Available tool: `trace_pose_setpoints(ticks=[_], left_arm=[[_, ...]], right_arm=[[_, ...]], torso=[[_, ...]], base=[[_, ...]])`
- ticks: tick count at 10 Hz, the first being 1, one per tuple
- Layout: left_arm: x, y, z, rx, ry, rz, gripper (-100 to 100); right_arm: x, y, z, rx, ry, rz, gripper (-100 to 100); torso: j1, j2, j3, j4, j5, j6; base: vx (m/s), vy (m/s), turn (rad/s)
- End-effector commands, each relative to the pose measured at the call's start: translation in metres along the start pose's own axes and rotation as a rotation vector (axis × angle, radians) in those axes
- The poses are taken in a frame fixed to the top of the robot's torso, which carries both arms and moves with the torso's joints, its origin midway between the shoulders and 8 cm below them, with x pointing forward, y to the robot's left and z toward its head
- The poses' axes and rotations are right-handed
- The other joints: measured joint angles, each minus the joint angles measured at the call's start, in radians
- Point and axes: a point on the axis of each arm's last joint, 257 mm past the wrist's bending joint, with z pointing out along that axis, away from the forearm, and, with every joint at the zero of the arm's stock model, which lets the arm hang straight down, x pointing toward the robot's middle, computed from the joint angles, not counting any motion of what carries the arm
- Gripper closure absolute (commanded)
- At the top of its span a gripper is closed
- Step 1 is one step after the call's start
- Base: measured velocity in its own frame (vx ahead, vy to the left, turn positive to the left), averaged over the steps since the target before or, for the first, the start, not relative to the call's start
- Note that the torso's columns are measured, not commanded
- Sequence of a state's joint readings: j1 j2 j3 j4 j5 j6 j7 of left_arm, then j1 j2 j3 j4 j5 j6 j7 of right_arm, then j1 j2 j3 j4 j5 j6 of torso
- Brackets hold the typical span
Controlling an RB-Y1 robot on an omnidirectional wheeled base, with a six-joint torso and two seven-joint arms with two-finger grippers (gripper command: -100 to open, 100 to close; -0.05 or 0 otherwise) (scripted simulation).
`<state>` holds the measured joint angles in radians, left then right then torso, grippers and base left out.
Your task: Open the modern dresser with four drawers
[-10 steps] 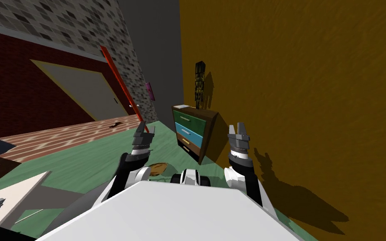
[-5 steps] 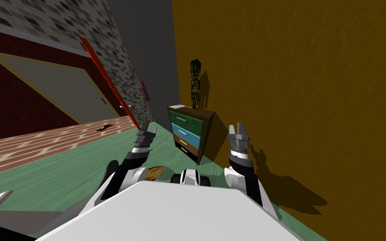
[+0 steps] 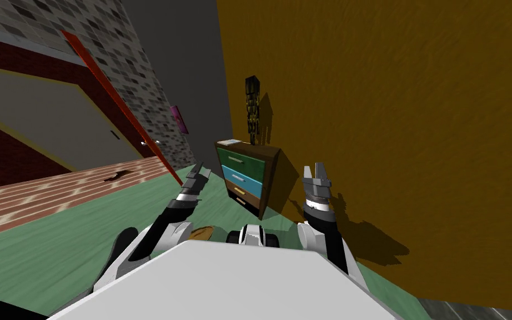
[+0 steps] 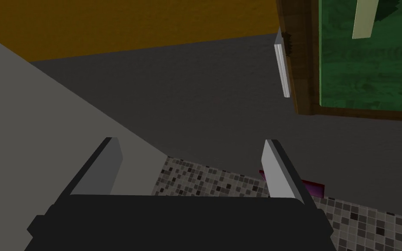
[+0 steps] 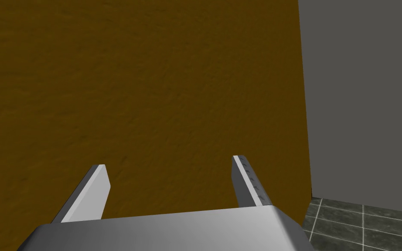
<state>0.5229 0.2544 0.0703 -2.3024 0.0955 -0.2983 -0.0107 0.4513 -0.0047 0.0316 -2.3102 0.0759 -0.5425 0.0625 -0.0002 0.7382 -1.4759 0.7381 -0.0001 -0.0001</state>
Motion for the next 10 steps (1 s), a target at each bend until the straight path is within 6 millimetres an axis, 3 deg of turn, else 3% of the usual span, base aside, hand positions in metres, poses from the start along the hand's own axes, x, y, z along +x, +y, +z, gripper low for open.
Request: trace_pose_setpoints(ticks=[1,10], left_arm=[[0.002,0.011,0.001,-0.055,0.030,0.001,-100],[0.010,0.042,0.001,-0.213,0.127,0.031,-100]], right_arm=[[0.000,0.000,0.000,0.000,0.000,0.000,0],[0.000,0.000,0.000,0.000,0.000,0.000,0]], torso=[[0.000,0.000,0.000,0.000,0.000,0.000],[0.001,-0.001,0.000,0.000,0.000,0.000]], base=[[0.038,0.000,-0.124],[0.034,0.005,-0.109]])
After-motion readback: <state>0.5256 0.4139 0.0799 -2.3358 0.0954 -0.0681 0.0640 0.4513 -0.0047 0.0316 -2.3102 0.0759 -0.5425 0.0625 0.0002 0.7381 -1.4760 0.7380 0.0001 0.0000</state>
